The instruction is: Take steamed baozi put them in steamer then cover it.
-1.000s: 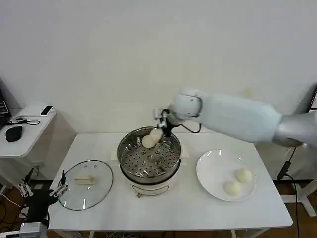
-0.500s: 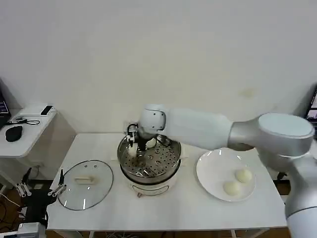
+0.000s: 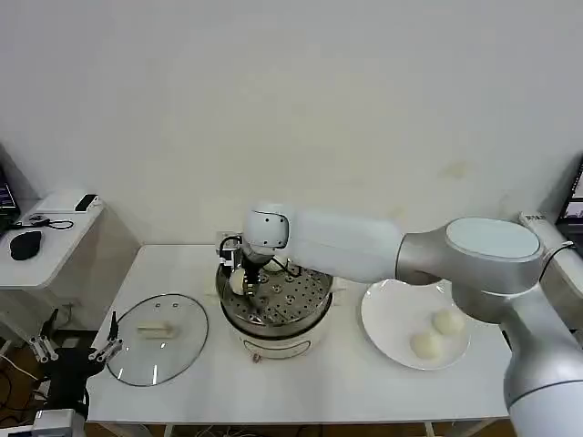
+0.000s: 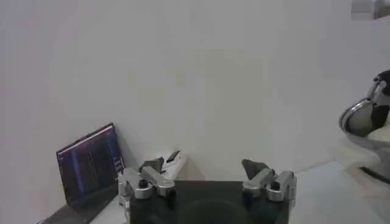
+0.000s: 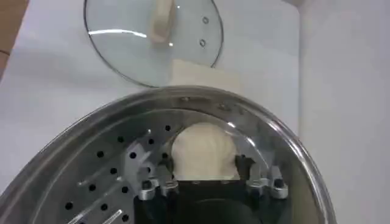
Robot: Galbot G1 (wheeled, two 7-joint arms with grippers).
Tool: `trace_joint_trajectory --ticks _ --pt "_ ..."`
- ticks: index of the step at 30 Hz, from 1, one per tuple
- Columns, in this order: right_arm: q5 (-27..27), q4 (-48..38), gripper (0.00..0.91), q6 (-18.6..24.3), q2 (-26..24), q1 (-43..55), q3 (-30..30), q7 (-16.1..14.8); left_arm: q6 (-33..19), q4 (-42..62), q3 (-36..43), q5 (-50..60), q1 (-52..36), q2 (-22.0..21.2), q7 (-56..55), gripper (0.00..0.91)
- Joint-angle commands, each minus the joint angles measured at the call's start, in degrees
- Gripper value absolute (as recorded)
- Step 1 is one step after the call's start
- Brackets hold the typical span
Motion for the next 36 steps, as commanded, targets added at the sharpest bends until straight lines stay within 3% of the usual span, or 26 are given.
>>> trace_joint_trajectory --ticks 1,8,14,25,28,36 --pt "0.06 3.83 0.907 -0.46 -3.56 2.14 0.13 -0.11 0.01 -0.02 0.01 -0.01 0.14 0.13 0.03 0.907" --pt "-1.10 10.46 0.907 2.30 -12.64 10.56 -1.64 -4.05 0.08 0.01 0.14 -0.13 -0.15 0.49 0.07 0.907" --pt "-4.67 18.35 0.907 7.56 -25.52 15.04 -3.70 -8.34 0.00 0.12 1.08 -0.17 -0.35 0.89 0.11 0.907" --pt "-10.98 30.86 0.907 11.53 -49.45 14.50 -5.52 -10.56 -0.25 2.27 1.26 -0.74 -1.35 1.62 0.09 0.907" --pt "-13.88 32.36 0.907 12.68 -56.30 8.37 -0.91 -10.90 -0.19 2.66 1.17 -0.88 -1.60 1.93 0.15 0.907" --pt "-24.56 30.94 0.907 20.02 -65.22 -16.18 16.39 -12.88 -0.41 4.36 0.42 -0.97 -1.13 2.67 0.14 0.907"
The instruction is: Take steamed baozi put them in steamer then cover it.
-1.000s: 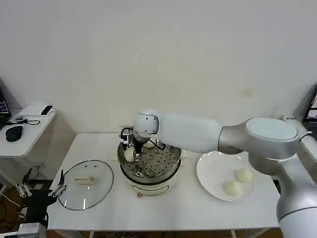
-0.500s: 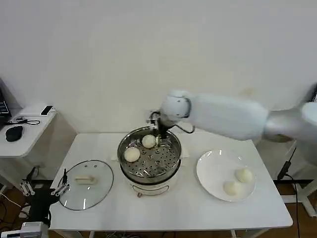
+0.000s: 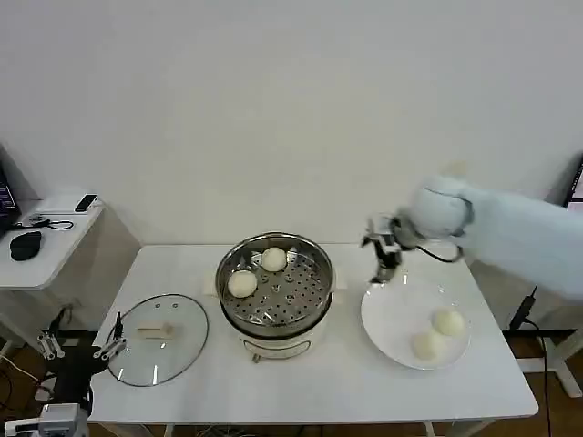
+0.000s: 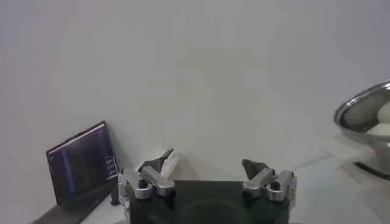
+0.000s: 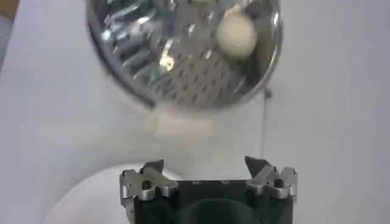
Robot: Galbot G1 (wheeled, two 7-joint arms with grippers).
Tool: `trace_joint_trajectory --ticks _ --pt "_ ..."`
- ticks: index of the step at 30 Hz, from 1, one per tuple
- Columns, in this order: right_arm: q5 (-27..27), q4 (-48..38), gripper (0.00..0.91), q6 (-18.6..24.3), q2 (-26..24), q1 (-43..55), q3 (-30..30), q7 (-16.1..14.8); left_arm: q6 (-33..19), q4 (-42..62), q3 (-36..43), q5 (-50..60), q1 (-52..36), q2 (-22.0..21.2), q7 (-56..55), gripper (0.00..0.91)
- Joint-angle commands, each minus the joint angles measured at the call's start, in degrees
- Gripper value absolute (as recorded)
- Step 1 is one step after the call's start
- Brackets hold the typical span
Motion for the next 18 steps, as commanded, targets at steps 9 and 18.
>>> trace_joint_trajectory --ticks 9,18 --pt "-18.39 2.63 0.907 12.17 -19.57 -31.95 20.74 -4.39 -0.15 1.63 0.40 0.78 0.81 0.03 -0.01 0.907" --pt "-20.77 -0.32 0.907 12.19 -15.30 -34.33 20.59 -3.80 -0.54 1.10 0.95 1.75 1.91 -0.95 -0.13 0.907"
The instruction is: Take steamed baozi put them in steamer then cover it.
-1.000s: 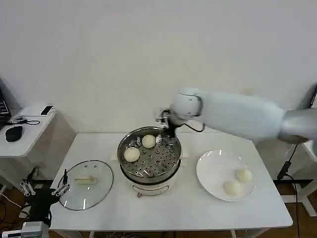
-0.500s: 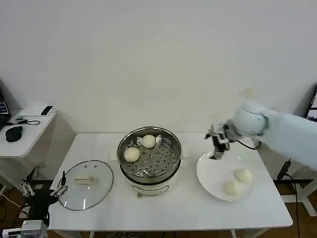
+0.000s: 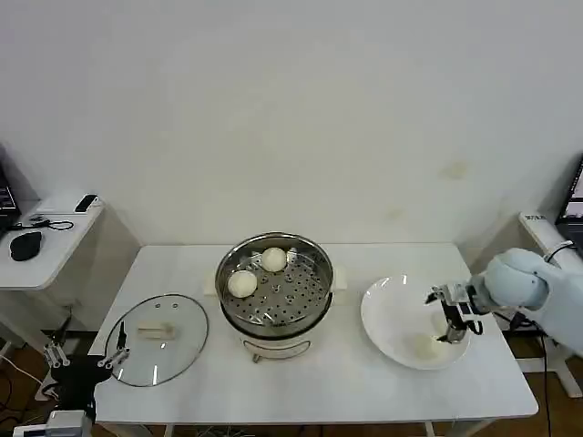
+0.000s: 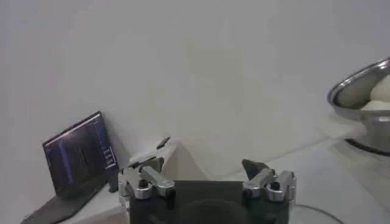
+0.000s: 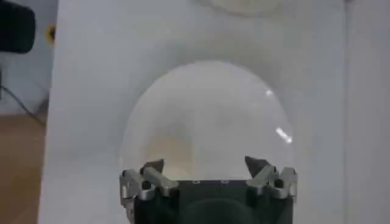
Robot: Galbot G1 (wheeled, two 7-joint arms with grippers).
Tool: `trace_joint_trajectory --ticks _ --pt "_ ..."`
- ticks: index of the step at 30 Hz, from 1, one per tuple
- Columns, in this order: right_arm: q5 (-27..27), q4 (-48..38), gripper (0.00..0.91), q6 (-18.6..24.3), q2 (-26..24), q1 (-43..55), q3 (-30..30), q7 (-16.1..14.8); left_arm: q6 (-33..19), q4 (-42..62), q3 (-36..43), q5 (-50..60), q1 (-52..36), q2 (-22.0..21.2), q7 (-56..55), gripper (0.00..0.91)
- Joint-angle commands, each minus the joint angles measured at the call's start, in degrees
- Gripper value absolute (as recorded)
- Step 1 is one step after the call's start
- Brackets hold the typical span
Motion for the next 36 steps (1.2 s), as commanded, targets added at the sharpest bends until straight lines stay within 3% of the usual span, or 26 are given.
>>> trace_joint_trajectory --ticks 1,16,22,24,36 --pt "-6.05 -1.85 0.907 2.82 -0.26 -8.36 4.00 -0.53 -0.12 -0.20 -0.04 0.44 0.71 -0.51 -0.06 0.907" --pt "-6.60 -9.43 0.907 1.48 7.76 -9.20 4.17 0.52 0.03 -0.29 -1.75 0.30 0.94 -0.42 -0.01 0.907" --pt "-6.30 -9.56 0.826 0.72 8.45 -9.36 3.85 0.45 0.02 -0.16 -1.76 0.32 0.89 -0.51 -0.02 0.907" --pt "-6.25 -9.45 0.756 0.46 8.49 -9.35 3.84 0.35 0.01 -0.21 -1.75 0.30 0.81 -0.48 -0.02 0.907" --pt "-4.97 -8.29 0.645 -2.41 7.69 -8.94 3.86 -0.68 0.13 -1.05 -1.62 0.32 0.86 -0.68 -0.09 0.907"
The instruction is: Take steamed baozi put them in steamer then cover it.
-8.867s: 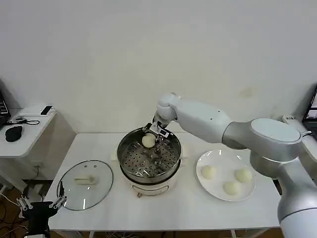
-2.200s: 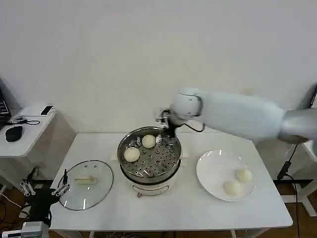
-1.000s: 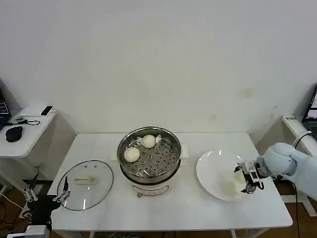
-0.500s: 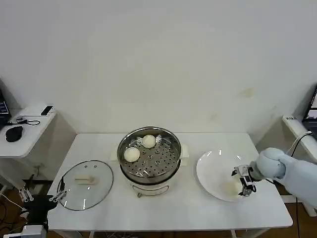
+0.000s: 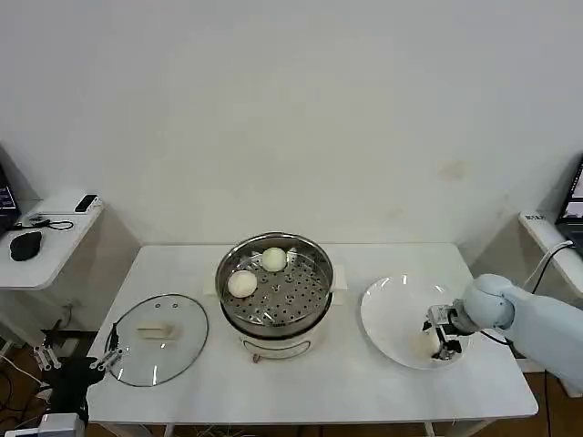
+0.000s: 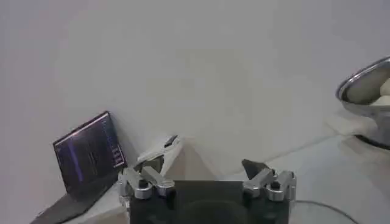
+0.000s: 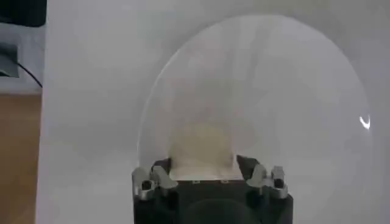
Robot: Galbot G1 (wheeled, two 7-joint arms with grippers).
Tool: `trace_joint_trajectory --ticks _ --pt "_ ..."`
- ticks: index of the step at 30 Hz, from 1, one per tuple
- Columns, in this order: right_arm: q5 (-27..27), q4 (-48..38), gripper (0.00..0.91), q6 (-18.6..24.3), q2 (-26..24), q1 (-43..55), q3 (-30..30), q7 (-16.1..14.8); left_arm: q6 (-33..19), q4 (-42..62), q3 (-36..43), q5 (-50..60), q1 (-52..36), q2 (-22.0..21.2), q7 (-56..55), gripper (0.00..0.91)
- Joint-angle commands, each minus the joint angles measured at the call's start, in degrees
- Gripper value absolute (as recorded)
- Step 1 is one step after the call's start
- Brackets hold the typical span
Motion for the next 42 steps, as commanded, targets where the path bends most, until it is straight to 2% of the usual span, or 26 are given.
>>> trace_joint_trajectory --ticks 1,16,23,28,32,39,41,42 --pt "0.53 0.06 0.635 -1.56 0.17 -0.09 0.25 -0.53 0.08 -0.26 0.06 0.04 -0.07 -0.09 -0.05 0.907" --pt "3.47 0.74 0.645 -1.37 -1.36 4.84 4.17 -2.26 0.05 -0.75 -0.01 -0.21 -0.12 0.36 -0.06 0.907" --pt "8.64 -1.80 0.645 -1.05 1.98 19.37 -0.58 -2.51 0.05 -0.65 0.10 -0.29 -0.45 0.71 -0.04 0.907" --pt "13.00 -3.83 0.645 -1.06 8.25 32.41 -8.17 -3.18 0.11 -0.88 0.04 -0.36 -0.72 0.82 0.00 0.907" --pt "15.10 -5.71 0.645 -0.95 15.33 40.70 -13.34 -2.90 0.19 -1.03 0.04 -0.41 -0.97 0.73 0.01 0.907" --pt "17.90 -5.96 0.645 -0.95 26.11 44.00 -17.89 -0.81 0.14 -0.51 -0.43 -0.37 -1.36 0.19 -0.08 0.907" --pt "18.01 -5.72 0.645 -0.53 29.74 43.53 -18.57 -0.06 0.12 -0.50 -0.40 -0.28 -1.41 -0.06 -0.07 0.907" --pt "18.03 -5.78 0.645 0.03 33.06 42.76 -18.80 0.63 0.15 -0.52 -0.37 -0.24 -1.49 -0.24 -0.09 0.907"
